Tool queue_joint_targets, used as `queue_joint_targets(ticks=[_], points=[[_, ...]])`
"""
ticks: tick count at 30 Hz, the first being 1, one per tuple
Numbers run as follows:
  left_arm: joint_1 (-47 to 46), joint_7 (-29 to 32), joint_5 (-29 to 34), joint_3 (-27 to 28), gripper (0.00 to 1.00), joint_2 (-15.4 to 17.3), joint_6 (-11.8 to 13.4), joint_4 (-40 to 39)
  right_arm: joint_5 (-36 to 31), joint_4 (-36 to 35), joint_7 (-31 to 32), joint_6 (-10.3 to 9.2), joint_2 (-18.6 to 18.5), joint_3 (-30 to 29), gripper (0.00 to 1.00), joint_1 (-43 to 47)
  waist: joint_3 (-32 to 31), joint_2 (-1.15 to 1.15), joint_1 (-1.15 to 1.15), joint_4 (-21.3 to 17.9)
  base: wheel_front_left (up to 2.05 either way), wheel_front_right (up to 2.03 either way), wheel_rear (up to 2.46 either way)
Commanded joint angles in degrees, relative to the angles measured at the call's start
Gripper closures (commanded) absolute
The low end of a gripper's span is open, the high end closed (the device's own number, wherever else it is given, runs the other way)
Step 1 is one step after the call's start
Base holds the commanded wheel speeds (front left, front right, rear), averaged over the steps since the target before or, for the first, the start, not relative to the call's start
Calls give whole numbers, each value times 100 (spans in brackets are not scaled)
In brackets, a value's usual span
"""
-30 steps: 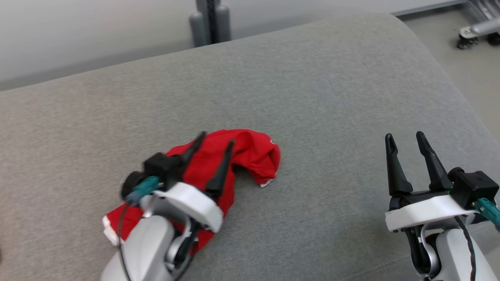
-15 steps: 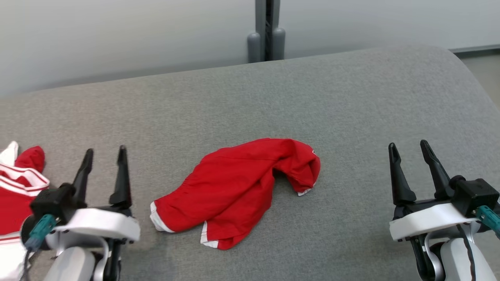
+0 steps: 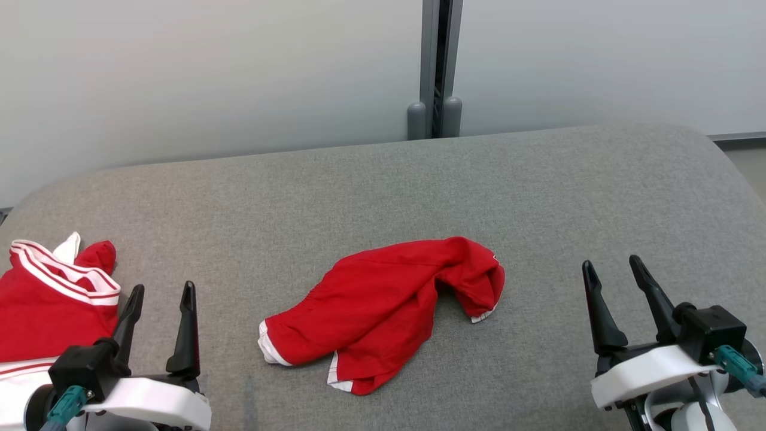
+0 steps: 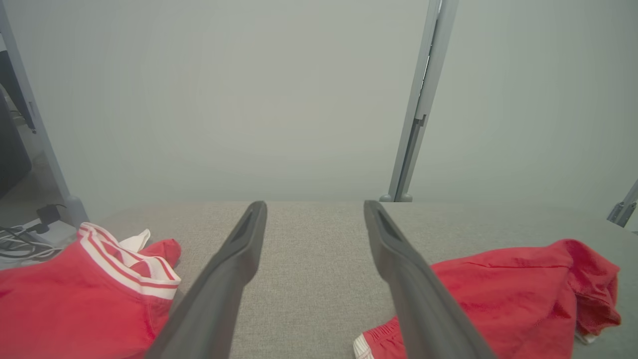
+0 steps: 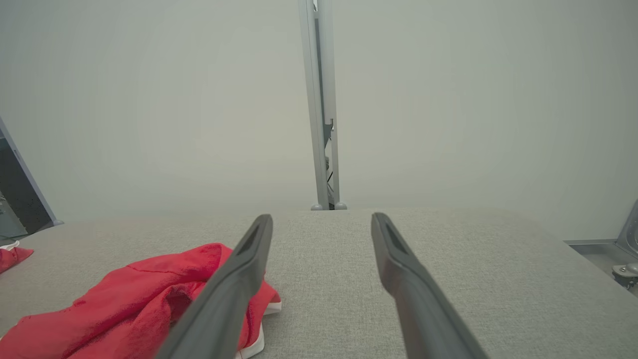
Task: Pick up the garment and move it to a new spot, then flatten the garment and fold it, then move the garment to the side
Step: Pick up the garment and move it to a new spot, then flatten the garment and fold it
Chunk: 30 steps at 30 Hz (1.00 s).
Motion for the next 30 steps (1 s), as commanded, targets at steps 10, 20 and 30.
queue_joint_targets(ticks=[10,20,30], points=[[346,226,-15,-34,0,83,177,-311,63,-390,210,-2,-28,-131,0,488,-205,0,0,-17,0,0,0],[408,361,-44,-55,0,105,273,-461,1,-577,321,-2,-28,-199,0,567,-182,0,0,-36,0,0,0],[427,392,-25,-95,0,90,366,-563,-5,-639,391,-2,-28,-169,0,586,-157,0,0,-37,0,0,0]])
